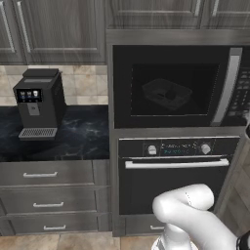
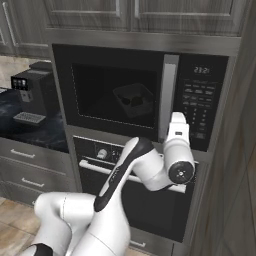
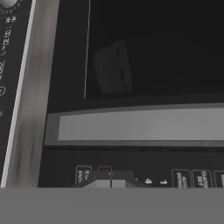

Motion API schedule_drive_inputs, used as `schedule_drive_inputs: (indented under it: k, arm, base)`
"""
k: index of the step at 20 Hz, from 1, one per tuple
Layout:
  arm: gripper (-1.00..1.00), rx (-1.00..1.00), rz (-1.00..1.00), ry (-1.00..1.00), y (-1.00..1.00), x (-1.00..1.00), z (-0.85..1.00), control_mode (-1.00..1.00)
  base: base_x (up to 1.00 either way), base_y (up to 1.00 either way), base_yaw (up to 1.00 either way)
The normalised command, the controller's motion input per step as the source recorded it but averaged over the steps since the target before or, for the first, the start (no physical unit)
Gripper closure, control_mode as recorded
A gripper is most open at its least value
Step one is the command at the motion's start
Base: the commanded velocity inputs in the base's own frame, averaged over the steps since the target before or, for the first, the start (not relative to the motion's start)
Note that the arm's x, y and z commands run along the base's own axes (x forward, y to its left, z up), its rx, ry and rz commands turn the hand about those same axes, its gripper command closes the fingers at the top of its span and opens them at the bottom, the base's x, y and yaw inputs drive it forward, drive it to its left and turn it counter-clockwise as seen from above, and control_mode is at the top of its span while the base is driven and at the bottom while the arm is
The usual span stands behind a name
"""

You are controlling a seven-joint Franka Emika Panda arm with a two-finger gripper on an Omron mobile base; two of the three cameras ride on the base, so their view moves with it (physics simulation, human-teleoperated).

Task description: Place the tupperware containing the chicken drumstick and onion meal in the microwave. Close the microwave door and press the start button to reheat the meal.

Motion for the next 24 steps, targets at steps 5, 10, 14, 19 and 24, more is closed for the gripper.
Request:
schedule_drive_inputs:
  k: [5, 10, 14, 19, 24]
  arm:
    - [1.00, 0.00, 0.02, 0.00, -0.05, 0.06, -0.09, -1.00]
    - [1.00, 0.00, 0.02, 0.00, 0.00, 0.16, -0.18, -1.00]
    - [1.00, 0.00, 0.02, 0.00, -0.01, 0.15, -0.14, -1.00]
    - [1.00, 0.00, 0.02, 0.00, -0.08, 0.11, -0.11, -1.00]
    - [1.00, 0.00, 0.03, 0.00, -0.09, 0.14, -0.07, -1.00]
  base:
    - [0.00, 0.00, 0.00]
    - [0.00, 0.00, 0.00]
    - [0.00, 0.00, 0.00]
    - [0.00, 0.00, 0.00]
    - [0.00, 0.00, 0.00]
